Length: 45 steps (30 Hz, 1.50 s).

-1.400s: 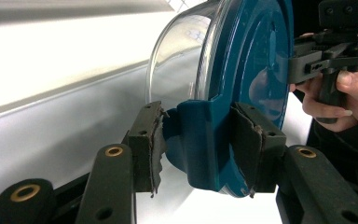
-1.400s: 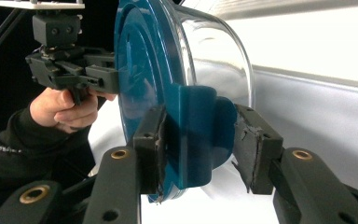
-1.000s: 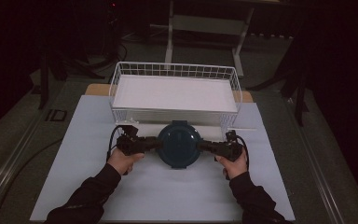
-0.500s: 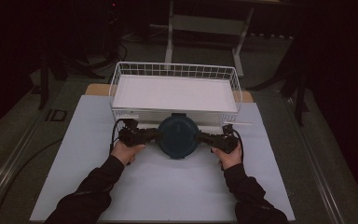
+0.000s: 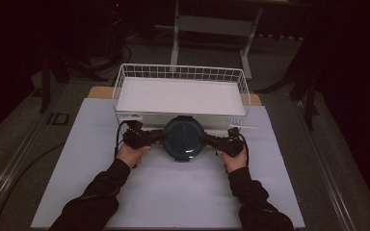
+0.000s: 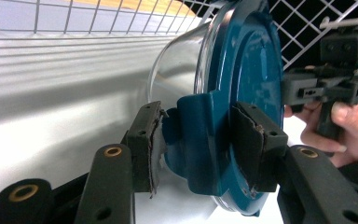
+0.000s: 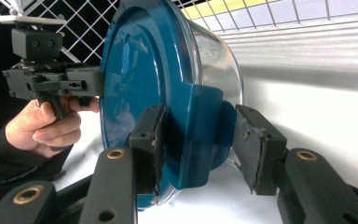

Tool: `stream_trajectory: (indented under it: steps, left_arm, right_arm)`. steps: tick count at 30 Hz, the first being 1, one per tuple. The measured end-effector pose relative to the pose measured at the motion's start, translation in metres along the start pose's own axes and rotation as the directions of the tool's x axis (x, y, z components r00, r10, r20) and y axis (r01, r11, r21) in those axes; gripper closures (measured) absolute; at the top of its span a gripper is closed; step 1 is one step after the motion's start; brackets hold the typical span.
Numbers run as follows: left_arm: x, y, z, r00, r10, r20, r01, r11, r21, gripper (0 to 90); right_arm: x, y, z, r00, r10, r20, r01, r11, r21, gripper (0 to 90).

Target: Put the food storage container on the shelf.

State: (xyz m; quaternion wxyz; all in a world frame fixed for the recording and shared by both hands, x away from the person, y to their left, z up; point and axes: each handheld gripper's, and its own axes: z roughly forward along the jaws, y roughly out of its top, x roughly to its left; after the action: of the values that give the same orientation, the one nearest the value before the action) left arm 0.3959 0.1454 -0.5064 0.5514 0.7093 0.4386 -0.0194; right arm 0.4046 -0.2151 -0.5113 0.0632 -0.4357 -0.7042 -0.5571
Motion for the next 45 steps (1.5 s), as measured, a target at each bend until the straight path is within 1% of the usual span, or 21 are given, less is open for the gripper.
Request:
stream_trajectory:
  steps: [2, 3, 4, 5, 7, 11, 15, 16, 17, 20, 25, 27, 28, 29, 31, 33, 35, 38, 39, 44, 45]
  left_arm:
    - [0.000, -0.001, 0.001, 0.9999, -0.010, -0.003, 0.010, 0.9999, 0.009, 53.9]
    - [-0.001, -0.001, 0.002, 0.9993, 0.032, -0.019, -0.031, 0.9995, 0.005, 53.2]
    - [-0.003, -0.001, 0.002, 0.9972, 0.053, -0.053, -0.053, 0.9986, 0.004, 52.1]
    - [-0.004, -0.001, 0.004, 0.9961, 0.061, -0.063, -0.061, 0.9981, 0.001, 52.0]
    - [-0.007, -0.001, 0.006, 0.9951, 0.050, -0.085, -0.052, 0.9985, -0.017, 53.1]
    - [-0.007, -0.002, 0.007, 0.9898, 0.068, -0.125, -0.074, 0.9963, -0.044, 49.1]
    - [-0.009, -0.002, 0.009, 0.9831, 0.074, -0.167, -0.085, 0.9947, -0.058, 44.8]
    - [-0.010, -0.002, 0.009, 0.9790, 0.079, -0.188, -0.092, 0.9939, -0.061, 44.7]
    - [-0.009, 0.000, 0.009, 0.9750, 0.121, -0.186, -0.132, 0.9899, -0.050, 44.7]
    - [-0.009, 0.001, 0.010, 0.9794, 0.062, -0.192, -0.073, 0.9960, -0.052, 41.9]
    - [-0.010, 0.000, 0.008, 0.9767, 0.056, -0.207, -0.069, 0.9962, -0.054, 38.5]
    - [-0.011, 0.000, 0.006, 0.9767, 0.059, -0.206, -0.072, 0.9959, -0.055, 37.8]
    - [-0.010, 0.000, 0.005, 0.9756, 0.095, -0.198, -0.107, 0.9928, -0.054, 35.5]
    - [-0.011, 0.000, 0.003, 0.9771, 0.101, -0.187, -0.115, 0.9913, -0.064, 33.6]
    - [-0.015, -0.002, 0.000, 0.9806, 0.094, -0.172, -0.107, 0.9917, -0.071, 28.9]
    - [-0.019, -0.005, -0.001, 0.9869, 0.082, -0.139, -0.090, 0.9944, -0.055, 23.6]
    - [-0.020, -0.006, -0.004, 0.9859, 0.122, -0.115, -0.127, 0.9913, -0.035, 15.8]
    - [-0.028, -0.010, -0.008, 0.9871, 0.145, -0.069, -0.146, 0.9893, -0.007, 0.0]
    - [-0.031, -0.011, -0.010, 0.9855, 0.156, -0.068, -0.156, 0.9877, -0.003, 0.0]
    - [-0.043, -0.016, -0.023, 0.9850, 0.170, -0.028, -0.170, 0.9853, -0.008, 0.0]
    - [-0.045, -0.017, -0.025, 0.9842, 0.175, -0.026, -0.175, 0.9845, -0.004, 0.0]
  right_arm:
    - [0.000, -0.001, 0.001, 1.0000, -0.006, 0.001, 0.006, 1.000, 0.003, 53.2]
    - [0.002, -0.001, 0.001, 0.9995, -0.026, 0.020, 0.026, 1.000, -0.003, 52.2]
    - [0.004, 0.000, 0.001, 0.9979, -0.042, 0.049, 0.042, 0.999, -0.003, 51.7]
    - [0.005, 0.002, 0.002, 0.9959, -0.060, 0.068, 0.061, 0.998, -0.012, 53.2]
    - [0.007, 0.004, 0.003, 0.9922, -0.068, 0.105, 0.071, 0.997, -0.024, 53.4]
    - [0.009, 0.005, 0.005, 0.9824, -0.103, 0.156, 0.111, 0.993, -0.045, 48.4]
    - [0.009, 0.005, 0.006, 0.9793, -0.098, 0.177, 0.110, 0.992, -0.056, 45.8]
    - [0.009, 0.005, 0.006, 0.9772, -0.105, 0.185, 0.117, 0.991, -0.058, 45.0]
    - [0.010, 0.005, 0.006, 0.9748, -0.112, 0.193, 0.125, 0.990, -0.059, 44.7]
    - [0.011, 0.005, 0.006, 0.9735, -0.112, 0.199, 0.127, 0.990, -0.062, 44.1]
    - [0.013, 0.002, 0.004, 0.9752, -0.114, 0.190, 0.130, 0.989, -0.072, 41.2]
    - [0.016, 0.002, 0.004, 0.9705, -0.132, 0.202, 0.147, 0.987, -0.062, 39.6]
    - [0.017, 0.002, 0.003, 0.9715, -0.135, 0.195, 0.150, 0.987, -0.065, 39.7]
    - [0.018, 0.002, 0.002, 0.9723, -0.136, 0.190, 0.151, 0.987, -0.063, 39.1]
    - [0.021, 0.002, 0.000, 0.9666, -0.162, 0.198, 0.178, 0.982, -0.065, 38.0]
    - [0.023, 0.003, -0.002, 0.9711, -0.148, 0.187, 0.163, 0.984, -0.067, 37.2]
    - [0.027, 0.003, -0.004, 0.9675, -0.164, 0.192, 0.178, 0.982, -0.060, 36.7]
    - [0.034, 0.004, -0.008, 0.9664, -0.177, 0.187, 0.190, 0.980, -0.055, 36.1]
    - [0.037, 0.004, -0.009, 0.9621, -0.190, 0.196, 0.203, 0.978, -0.049, 36.0]
    - [0.047, 0.002, -0.015, 0.9642, -0.188, 0.187, 0.199, 0.979, -0.043, 35.6]
    - [0.050, 0.000, -0.015, 0.9617, -0.196, 0.192, 0.207, 0.978, -0.038, 36.1]
